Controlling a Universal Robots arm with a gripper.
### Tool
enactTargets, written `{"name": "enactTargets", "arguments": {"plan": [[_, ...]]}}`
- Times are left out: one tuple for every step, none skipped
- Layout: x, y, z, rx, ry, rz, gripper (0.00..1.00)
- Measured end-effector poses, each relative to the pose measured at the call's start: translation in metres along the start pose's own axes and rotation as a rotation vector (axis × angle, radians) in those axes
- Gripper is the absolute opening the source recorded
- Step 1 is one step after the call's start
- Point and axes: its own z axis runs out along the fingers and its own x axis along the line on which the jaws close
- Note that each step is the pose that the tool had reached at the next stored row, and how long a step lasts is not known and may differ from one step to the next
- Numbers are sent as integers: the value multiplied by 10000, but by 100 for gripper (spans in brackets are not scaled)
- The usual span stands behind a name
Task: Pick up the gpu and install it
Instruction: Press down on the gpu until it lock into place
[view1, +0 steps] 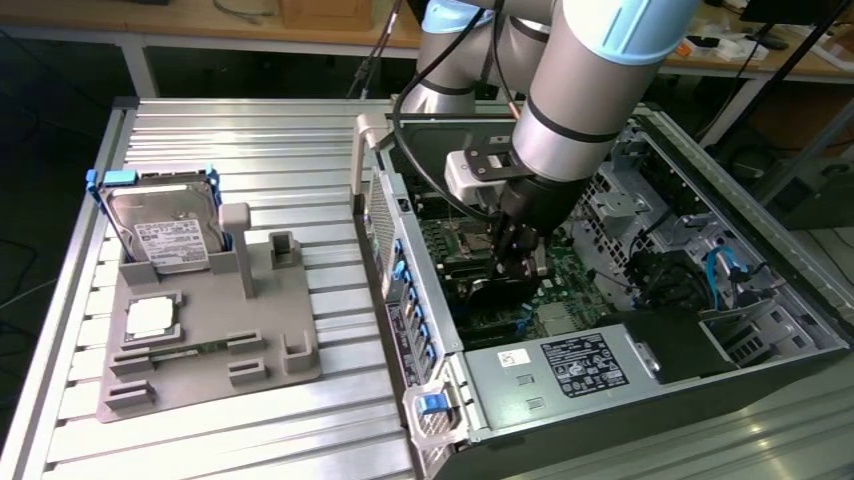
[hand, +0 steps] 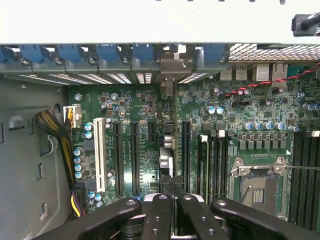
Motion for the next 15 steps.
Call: {"name": "enactTargets", "arguments": {"plan": [[0,0,0,0,0,0,11],[0,0,0,0,0,0,11],[0,0,0,0,0,0,11],[0,0,0,0,0,0,11],[0,0,0,0,0,0,11],[0,0,0,0,0,0,11],[0,0,0,0,0,0,11],[0,0,0,0,0,0,11],[0,0,0,0,0,0,11],[0,0,0,0,0,0,11],[0,0,-1,0,0,1,11],[-1,0,-9,-2,4,2,11],[-2,0,-23,-2,4,1,11],[-3,-1,-35,0,3,1,11],[-5,-1,-45,0,3,1,11]]}}
